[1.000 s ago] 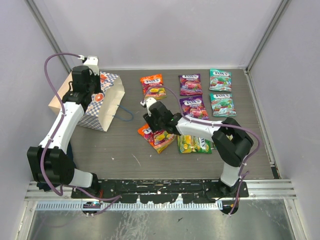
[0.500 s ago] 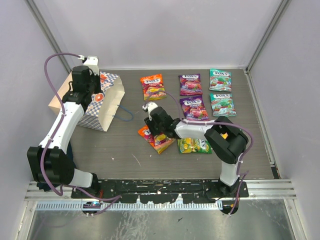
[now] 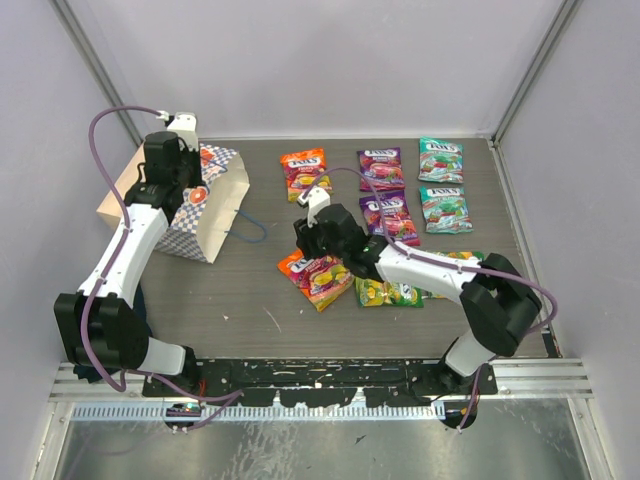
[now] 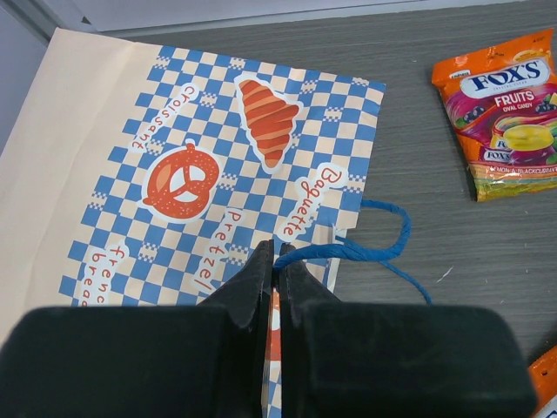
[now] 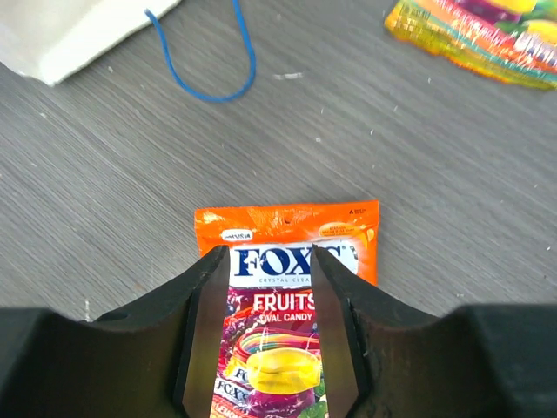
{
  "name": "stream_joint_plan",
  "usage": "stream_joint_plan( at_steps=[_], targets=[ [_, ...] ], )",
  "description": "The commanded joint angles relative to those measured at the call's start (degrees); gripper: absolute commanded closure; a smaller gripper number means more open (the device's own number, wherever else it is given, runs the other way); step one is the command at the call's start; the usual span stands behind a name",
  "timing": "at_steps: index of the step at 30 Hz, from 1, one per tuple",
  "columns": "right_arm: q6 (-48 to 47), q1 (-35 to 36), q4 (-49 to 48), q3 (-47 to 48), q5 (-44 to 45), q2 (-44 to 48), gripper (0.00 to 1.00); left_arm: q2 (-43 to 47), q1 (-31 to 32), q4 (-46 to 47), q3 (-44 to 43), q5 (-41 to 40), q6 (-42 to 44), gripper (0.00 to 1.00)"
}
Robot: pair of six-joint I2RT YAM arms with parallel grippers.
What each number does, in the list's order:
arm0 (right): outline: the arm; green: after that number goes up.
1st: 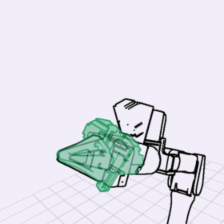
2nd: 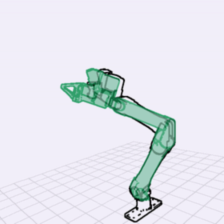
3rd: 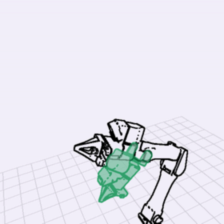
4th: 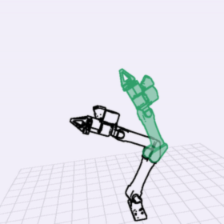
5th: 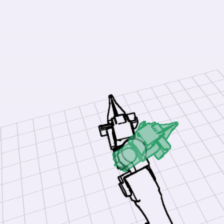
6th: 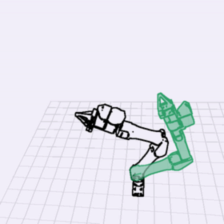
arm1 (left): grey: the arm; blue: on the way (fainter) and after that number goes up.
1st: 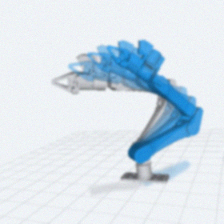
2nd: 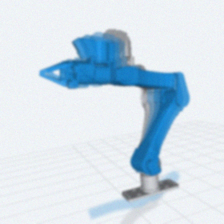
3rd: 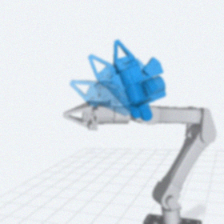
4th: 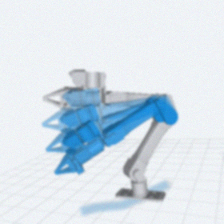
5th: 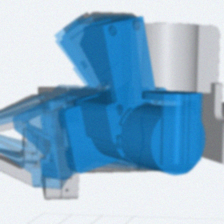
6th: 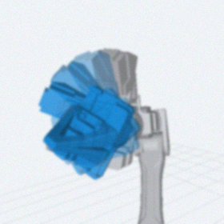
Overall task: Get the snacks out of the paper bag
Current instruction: Adjust the snack at the center of the board.
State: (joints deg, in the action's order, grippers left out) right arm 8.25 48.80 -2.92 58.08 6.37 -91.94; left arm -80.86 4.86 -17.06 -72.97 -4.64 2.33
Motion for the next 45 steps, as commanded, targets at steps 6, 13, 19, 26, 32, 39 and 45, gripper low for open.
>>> stream_joint_plan(
  at_steps=[6,13,19,26,32,39,45],
  targets=[
    [1.94,0.24,-6.6,-1.97,0.24,-0.76,0.52,2.24,-0.29,1.48,-2.19,0.67,-0.66,0.97],
    [2.99,0.29,-7.53,-3.34,-0.26,-2.32,0.52,2.17,-0.29,1.56,-2.27,0.63,-0.65,0.97],
    [3.06,0.25,-7.63,-3.33,-0.44,-2.36,0.52,2.18,-0.29,1.43,-2.33,0.69,-0.65,0.97],
    [3.25,0.25,-8.14,-3.86,-0.24,-1.73,0.52,2.15,-0.26,1.4,-2.35,0.69,-0.66,0.97],
    [3.54,0.25,-8.16,-4.03,-0.43,-2.44,0.52,2.23,-0.25,1.33,-2.32,0.61,-0.66,0.97],
    [3.7,0.25,-8.11,-4.21,-0.25,-1.91,0.52,2.21,-0.29,1.31,-2.3,0.53,-0.66,0.97],
    [3.97,0.25,-8.38,-4.59,0.55,-1.63,0.51,2.23,-0.29,1.29,-2.33,0.6,-0.65,0.97]
  ],
)
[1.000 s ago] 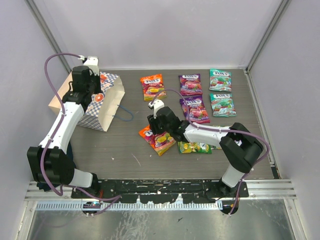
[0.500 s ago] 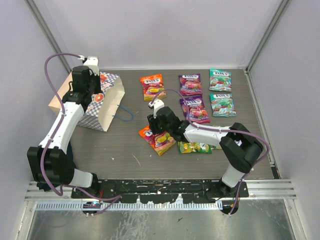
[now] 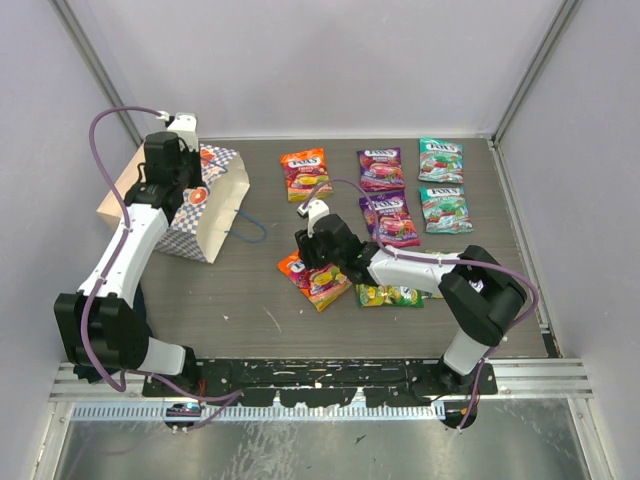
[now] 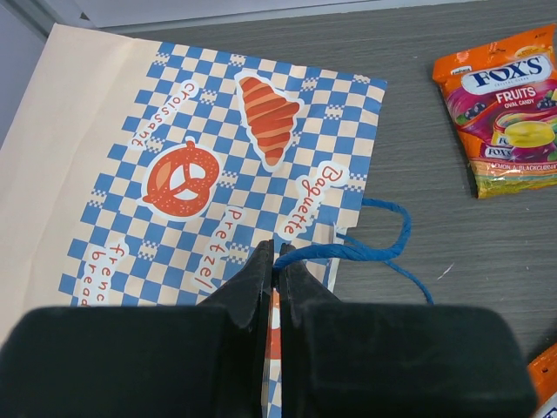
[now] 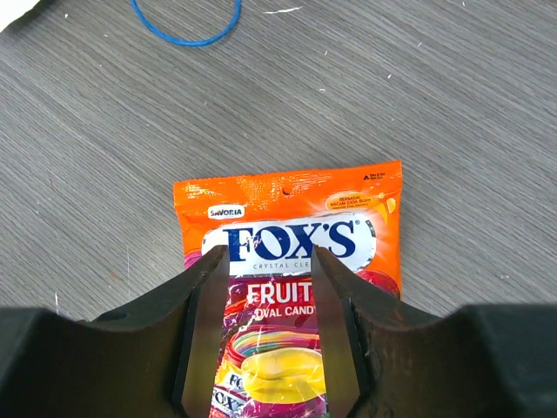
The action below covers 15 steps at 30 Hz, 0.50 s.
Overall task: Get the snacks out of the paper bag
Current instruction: Adjust the snack at the center of the board.
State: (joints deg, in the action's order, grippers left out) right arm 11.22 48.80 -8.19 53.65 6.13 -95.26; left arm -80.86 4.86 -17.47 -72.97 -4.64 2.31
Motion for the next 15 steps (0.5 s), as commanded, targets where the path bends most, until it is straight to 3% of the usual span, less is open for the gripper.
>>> stream_joint_plan(
  at_steps=[1,15],
  targets=[
    [0.99,0.25,-3.11,-0.19,0.81,1.66,0.51,2.22,-0.29,1.73,-2.35,0.6,-0.63,0.97],
    [1.44,0.16,-3.07,-0.55,1.59,2.81,0.51,2.34,-0.28,1.7,-2.4,0.47,-0.64,0.97]
  ],
)
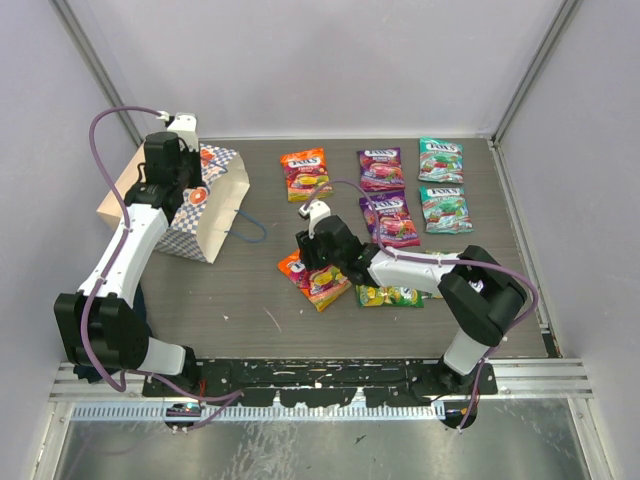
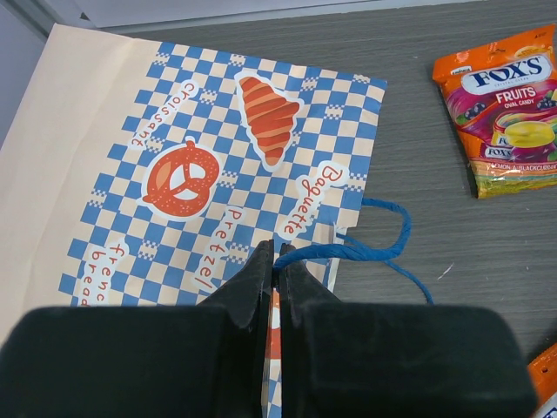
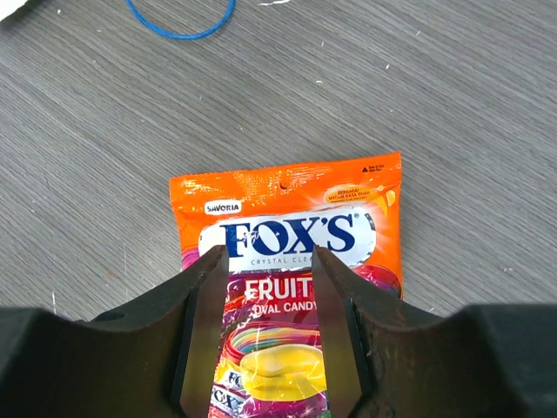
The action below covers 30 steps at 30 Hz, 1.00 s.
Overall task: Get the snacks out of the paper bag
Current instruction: Adjust the snack at the center of the board.
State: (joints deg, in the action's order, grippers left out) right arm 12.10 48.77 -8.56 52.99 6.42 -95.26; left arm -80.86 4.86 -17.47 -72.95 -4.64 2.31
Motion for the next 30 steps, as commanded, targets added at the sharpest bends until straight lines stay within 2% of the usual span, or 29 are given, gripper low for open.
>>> stream_joint_plan(
  at_steps=[1,11,15,22,25,30],
  targets=[
    [0.56,0.2,-2.69,0.05,1.44,3.03,0.51,2.34,-0.34,1.67,-2.45,0.5,-0.64,0.97],
    [1.06,0.18,-2.91,-0.73,2.73,5.38,0.5,2.3,-0.31,1.7,-2.38,0.4,-0.64,0.97],
    [2.3,0.18,-1.68,0.06,4.14,6.05,0.42,2.17,-0.29,1.64,-2.55,0.42,-0.71,0.97],
    [0.93,0.23,12.24,9.54,6.52,0.44,0.25,2.3,-0.29,1.54,-2.55,0.3,-0.6,0.97],
    [-0.98,0.26,19.24,13.35,8.94,-2.34,0.22,2.54,-0.29,1.57,-2.45,0.16,-0.64,0.97],
    [-5.0,0.92,27.42,16.08,6.54,-5.37,0.21,2.29,-0.29,1.65,-2.44,0.38,-0.62,0.97]
  ],
)
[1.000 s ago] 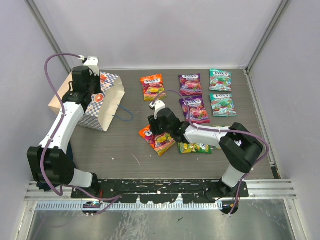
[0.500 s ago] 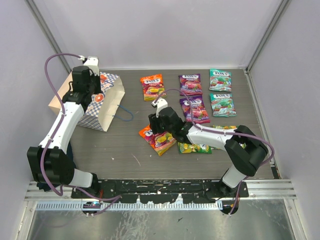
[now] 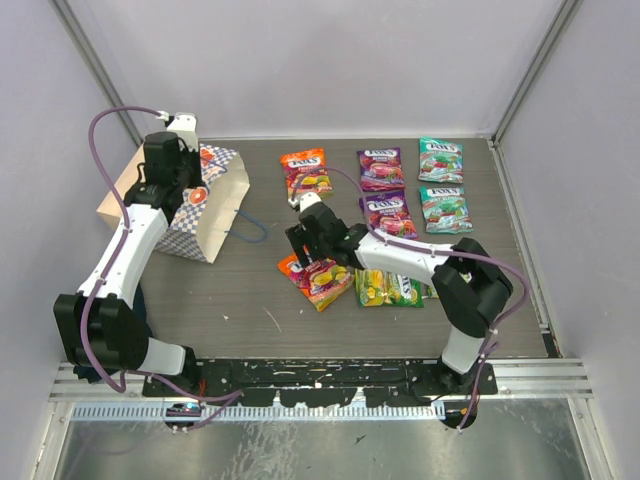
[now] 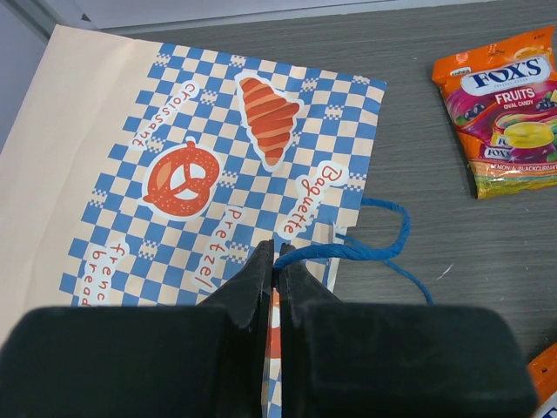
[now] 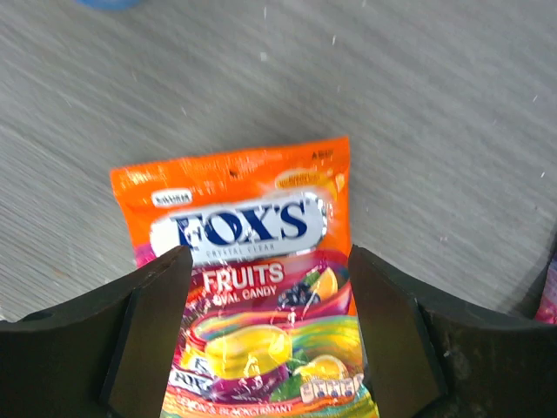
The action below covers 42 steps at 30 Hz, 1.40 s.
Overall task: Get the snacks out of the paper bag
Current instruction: Adjust the snack at the center of the board.
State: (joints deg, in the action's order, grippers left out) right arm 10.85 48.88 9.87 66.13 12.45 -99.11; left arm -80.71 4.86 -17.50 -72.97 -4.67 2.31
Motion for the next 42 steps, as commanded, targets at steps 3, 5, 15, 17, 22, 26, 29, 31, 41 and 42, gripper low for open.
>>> stream_joint_plan(
  at_steps=[3,5,15,17,22,26,29,31,41,42],
  targets=[
    [-4.17,0.86,10.43,2.72,-1.43,-3.58,0.22,2.09,-0.29,1.67,-2.45,0.44,-0.72,0.97],
    [-3.9,0.86,10.24,2.81,-3.47,-5.24,0.24,2.1,-0.29,1.64,-2.48,0.53,-0.72,0.97],
    [2.53,0.82,9.97,7.56,-5.24,-13.0,0.29,2.02,-0.28,1.68,-2.59,0.46,-0.7,0.97],
    [6.05,0.5,10.64,8.88,-2.87,-13.95,0.29,1.98,-0.29,1.63,-2.59,0.57,-0.72,0.97],
    [16.1,-1.5,11.68,10.82,2.91,-14.62,0.28,2.17,-0.29,1.67,-2.52,0.71,-0.72,0.97],
    [23.2,-3.36,14.02,13.45,8.35,-15.24,0.28,2.41,-0.29,1.52,-2.44,0.55,-0.72,0.97],
    [26.25,-4.94,15.24,15.39,10.81,-16.2,0.27,2.5,-0.29,1.52,-2.31,0.54,-0.59,0.97],
    [27.52,-6.34,15.26,16.24,10.82,-16.7,0.27,2.59,-0.29,1.57,-2.27,0.38,-0.53,0.97],
    [30.42,-9.14,12.54,18.07,11.4,-16.75,0.28,2.53,-0.29,1.59,-2.35,0.44,-0.54,0.97],
    [30.27,-9.13,12.54,18.46,11.03,-16.88,0.28,2.5,-0.28,1.57,-2.35,0.48,-0.55,0.97]
  ],
)
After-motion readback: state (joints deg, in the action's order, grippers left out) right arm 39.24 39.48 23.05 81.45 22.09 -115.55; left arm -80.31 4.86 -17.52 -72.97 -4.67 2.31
